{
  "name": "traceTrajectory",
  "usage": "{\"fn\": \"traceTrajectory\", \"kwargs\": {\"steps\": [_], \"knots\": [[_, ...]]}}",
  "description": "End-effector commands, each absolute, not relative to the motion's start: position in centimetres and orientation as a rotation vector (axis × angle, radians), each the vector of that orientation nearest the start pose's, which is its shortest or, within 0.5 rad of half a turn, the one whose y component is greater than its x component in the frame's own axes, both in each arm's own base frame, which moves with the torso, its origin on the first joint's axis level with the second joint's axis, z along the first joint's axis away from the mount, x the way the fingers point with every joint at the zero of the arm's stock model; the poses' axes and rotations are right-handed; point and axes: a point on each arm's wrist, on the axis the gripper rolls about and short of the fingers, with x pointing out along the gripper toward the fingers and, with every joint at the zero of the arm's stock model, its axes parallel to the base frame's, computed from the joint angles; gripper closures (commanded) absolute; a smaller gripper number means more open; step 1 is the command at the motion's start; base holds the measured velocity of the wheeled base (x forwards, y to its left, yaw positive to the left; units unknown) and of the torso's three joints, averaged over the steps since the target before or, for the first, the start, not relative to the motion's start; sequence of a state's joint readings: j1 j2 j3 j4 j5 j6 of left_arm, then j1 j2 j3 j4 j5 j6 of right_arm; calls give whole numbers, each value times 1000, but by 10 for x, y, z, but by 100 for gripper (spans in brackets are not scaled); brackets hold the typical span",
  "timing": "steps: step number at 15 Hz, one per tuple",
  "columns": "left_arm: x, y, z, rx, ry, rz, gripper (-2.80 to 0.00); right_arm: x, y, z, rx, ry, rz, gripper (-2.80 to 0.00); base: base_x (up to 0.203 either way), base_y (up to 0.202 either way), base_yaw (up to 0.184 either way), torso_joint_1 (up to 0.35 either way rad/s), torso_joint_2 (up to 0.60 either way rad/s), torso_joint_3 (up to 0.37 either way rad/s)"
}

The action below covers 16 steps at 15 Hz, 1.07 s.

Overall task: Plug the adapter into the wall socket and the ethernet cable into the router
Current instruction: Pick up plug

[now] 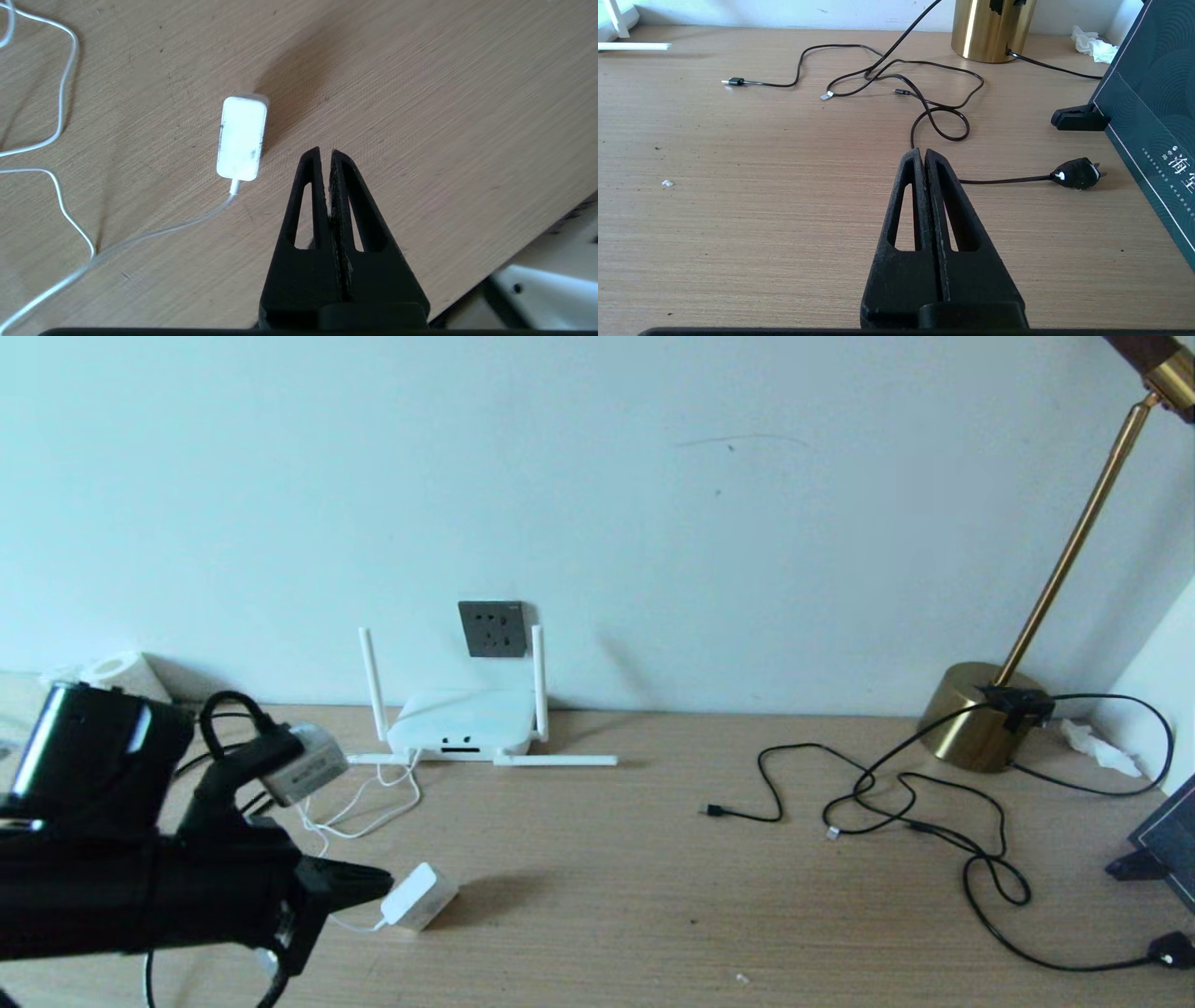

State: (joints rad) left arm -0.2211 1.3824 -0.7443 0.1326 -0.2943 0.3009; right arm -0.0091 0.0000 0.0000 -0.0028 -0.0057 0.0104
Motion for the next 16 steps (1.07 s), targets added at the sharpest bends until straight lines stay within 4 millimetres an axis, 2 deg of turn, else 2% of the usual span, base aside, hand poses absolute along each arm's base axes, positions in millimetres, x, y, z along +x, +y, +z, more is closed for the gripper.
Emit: {"fn": "traceTrajectory", "kwargs": {"steps": [1, 2, 5, 8, 13, 16], "knots": [[202, -52, 173, 258, 731, -611, 0, -23, 0, 76, 11, -2, -15, 0, 0, 0, 0, 0, 0, 0], [206, -53, 171, 268, 737, -615, -280, -23, 0, 76, 11, -2, -15, 0, 0, 0, 0, 0, 0, 0], [220, -55, 170, 302, 734, -628, -280, -23, 0, 76, 11, -2, -15, 0, 0, 0, 0, 0, 0, 0], [223, -50, 167, 396, 722, -653, -280, -23, 0, 76, 11, -2, -15, 0, 0, 0, 0, 0, 0, 0], [247, -40, 144, 543, 763, -699, -280, -23, 0, 76, 11, -2, -15, 0, 0, 0, 0, 0, 0, 0], [252, -41, 139, 561, 772, -707, -280, -23, 0, 76, 11, -2, -15, 0, 0, 0, 0, 0, 0, 0]]}}
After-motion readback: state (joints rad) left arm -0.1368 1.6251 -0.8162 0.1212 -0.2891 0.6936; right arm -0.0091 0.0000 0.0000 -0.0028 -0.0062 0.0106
